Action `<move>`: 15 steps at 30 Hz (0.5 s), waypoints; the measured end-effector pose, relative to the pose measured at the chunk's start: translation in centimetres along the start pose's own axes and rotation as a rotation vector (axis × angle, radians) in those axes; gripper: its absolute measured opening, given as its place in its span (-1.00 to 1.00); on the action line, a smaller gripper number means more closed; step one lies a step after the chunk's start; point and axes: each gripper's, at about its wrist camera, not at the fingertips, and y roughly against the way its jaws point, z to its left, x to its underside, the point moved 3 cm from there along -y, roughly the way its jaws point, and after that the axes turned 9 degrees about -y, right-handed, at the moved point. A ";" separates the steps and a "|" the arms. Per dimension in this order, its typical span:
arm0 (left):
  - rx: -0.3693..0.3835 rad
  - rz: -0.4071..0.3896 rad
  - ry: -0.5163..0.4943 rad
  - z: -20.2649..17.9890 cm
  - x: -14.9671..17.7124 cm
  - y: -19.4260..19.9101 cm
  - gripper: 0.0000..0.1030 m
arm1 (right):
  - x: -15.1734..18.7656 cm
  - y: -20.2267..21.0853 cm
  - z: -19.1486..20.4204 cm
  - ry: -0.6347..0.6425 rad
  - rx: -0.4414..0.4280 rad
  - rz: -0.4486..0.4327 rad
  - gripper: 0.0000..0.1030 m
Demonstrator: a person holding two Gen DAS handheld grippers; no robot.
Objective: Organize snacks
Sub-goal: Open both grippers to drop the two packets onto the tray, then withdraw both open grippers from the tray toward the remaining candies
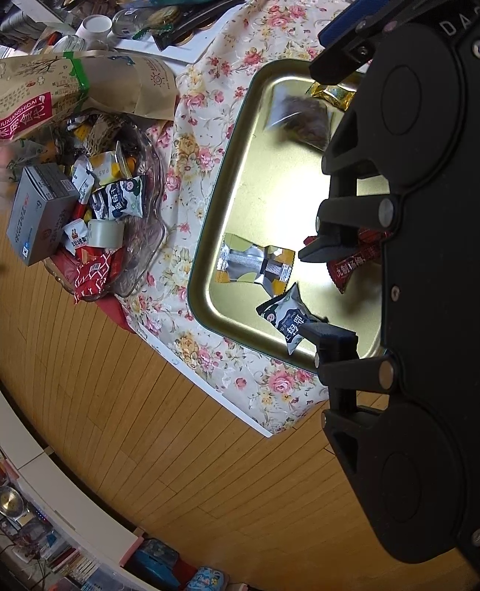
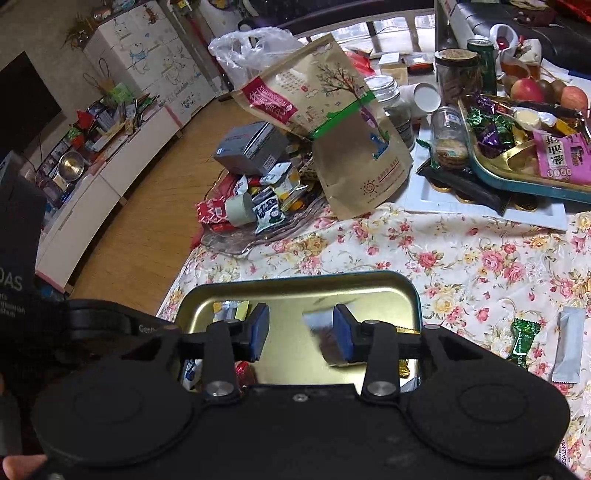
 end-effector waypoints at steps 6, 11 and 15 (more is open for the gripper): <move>0.017 -0.005 -0.038 -1.1 0.2 0.3 -0.10 | -0.1 0.0 -1.3 -0.046 0.033 0.019 -0.20; 0.063 -0.004 -0.085 -2.8 0.3 0.8 -0.10 | -0.4 0.3 -3.1 -0.061 0.106 0.016 -0.20; 0.118 -0.001 -0.142 -5.0 0.5 1.3 -0.10 | -0.5 0.9 -5.2 -0.053 0.177 0.012 -0.20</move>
